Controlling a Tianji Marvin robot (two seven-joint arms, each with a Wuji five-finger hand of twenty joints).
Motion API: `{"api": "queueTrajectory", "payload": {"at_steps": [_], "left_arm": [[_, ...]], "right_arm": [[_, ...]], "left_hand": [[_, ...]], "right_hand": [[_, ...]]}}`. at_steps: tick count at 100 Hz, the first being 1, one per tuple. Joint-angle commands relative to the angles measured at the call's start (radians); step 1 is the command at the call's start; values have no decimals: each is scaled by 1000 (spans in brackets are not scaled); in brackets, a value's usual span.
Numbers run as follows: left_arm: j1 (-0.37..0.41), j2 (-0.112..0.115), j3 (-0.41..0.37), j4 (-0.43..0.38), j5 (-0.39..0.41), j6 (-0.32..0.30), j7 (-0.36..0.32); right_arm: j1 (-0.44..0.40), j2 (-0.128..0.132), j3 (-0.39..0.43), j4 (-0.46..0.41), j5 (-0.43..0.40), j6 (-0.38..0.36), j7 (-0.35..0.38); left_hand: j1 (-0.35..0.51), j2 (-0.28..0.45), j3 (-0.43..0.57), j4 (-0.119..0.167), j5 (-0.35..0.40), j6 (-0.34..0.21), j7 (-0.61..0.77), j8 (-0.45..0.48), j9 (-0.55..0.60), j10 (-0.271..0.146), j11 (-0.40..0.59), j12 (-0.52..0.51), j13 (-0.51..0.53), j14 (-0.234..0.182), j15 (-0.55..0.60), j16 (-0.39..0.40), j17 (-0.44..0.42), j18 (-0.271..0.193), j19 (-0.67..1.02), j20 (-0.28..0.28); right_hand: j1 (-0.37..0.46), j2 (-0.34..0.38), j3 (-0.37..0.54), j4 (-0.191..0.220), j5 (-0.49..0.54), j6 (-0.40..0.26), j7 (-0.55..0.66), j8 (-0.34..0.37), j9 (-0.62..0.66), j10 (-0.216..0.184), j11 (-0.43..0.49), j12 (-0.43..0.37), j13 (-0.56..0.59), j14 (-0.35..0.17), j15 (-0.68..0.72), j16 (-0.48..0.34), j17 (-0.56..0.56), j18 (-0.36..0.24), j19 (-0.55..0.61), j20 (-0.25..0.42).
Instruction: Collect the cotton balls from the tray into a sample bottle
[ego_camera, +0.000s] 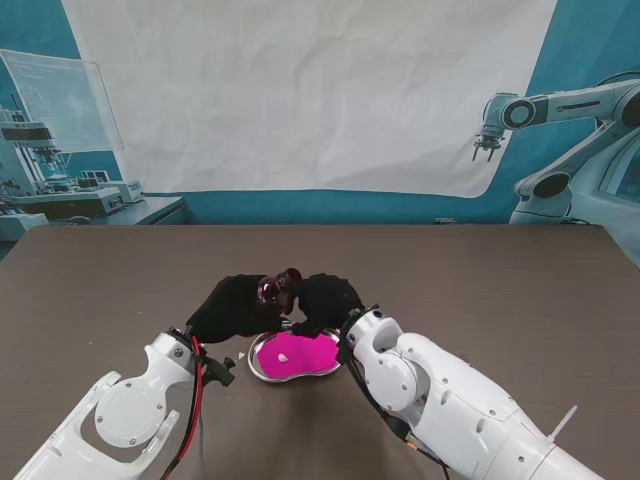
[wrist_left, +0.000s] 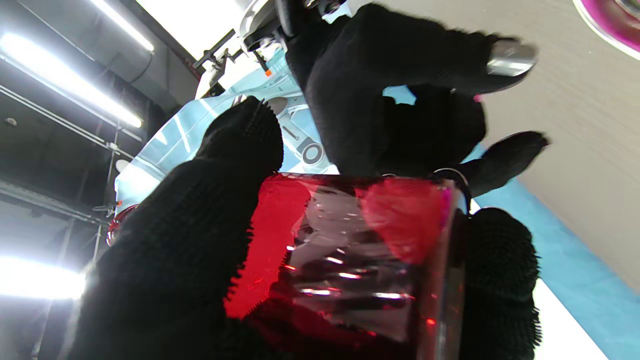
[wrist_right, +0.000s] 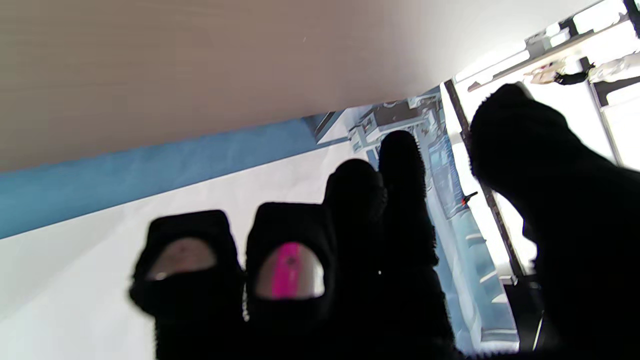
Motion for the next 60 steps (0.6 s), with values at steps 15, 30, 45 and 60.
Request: {"api": "queueTrajectory", "payload": {"at_steps": [15, 30, 45, 60], "left_arm": [[19, 7, -21, -19, -3, 5, -36], [24, 8, -25, -23, -2, 7, -36], [29, 9, -26, -28, -1, 13, -40], [35, 10, -29, -33, -1, 21, -47]], "right_arm": [[40, -18, -77, 67, -32, -45, 26], [74, -31, -139, 142, -56, -68, -3], [115, -52, -200, 218, -63, -79, -33], [147, -84, -249, 283, -66, -75, -79]], "left_hand": [[276, 466, 356, 18, 157, -147, 184, 24, 57, -39, 12, 12, 31, 16, 70, 28, -10, -97, 97, 36], [276, 464, 356, 17, 159, -147, 184, 24, 57, -37, 13, 14, 31, 17, 70, 28, -10, -97, 97, 36], [276, 465, 356, 17, 158, -146, 183, 24, 57, -39, 12, 13, 31, 16, 71, 28, -10, -97, 97, 36], [275, 465, 356, 17, 158, -146, 183, 24, 58, -37, 13, 13, 31, 18, 71, 29, -10, -97, 97, 36]], "right_hand": [[-34, -76, 54, 34, 21, -8, -13, 0, 18, -38, 34, 22, 31, -33, 38, 10, 25, -10, 35, -4], [-39, -91, 65, 31, 30, -2, -11, 5, 35, -44, 39, 29, 31, -40, 46, 15, 32, -10, 32, -5], [-49, -77, 67, 30, 29, 15, -10, 8, 51, -50, 39, 30, 31, -40, 53, 19, 39, -8, 32, -6], [-49, -74, 68, 31, 37, 5, -6, 9, 73, -51, 40, 32, 31, -38, 67, 26, 51, -4, 35, -7]]}}
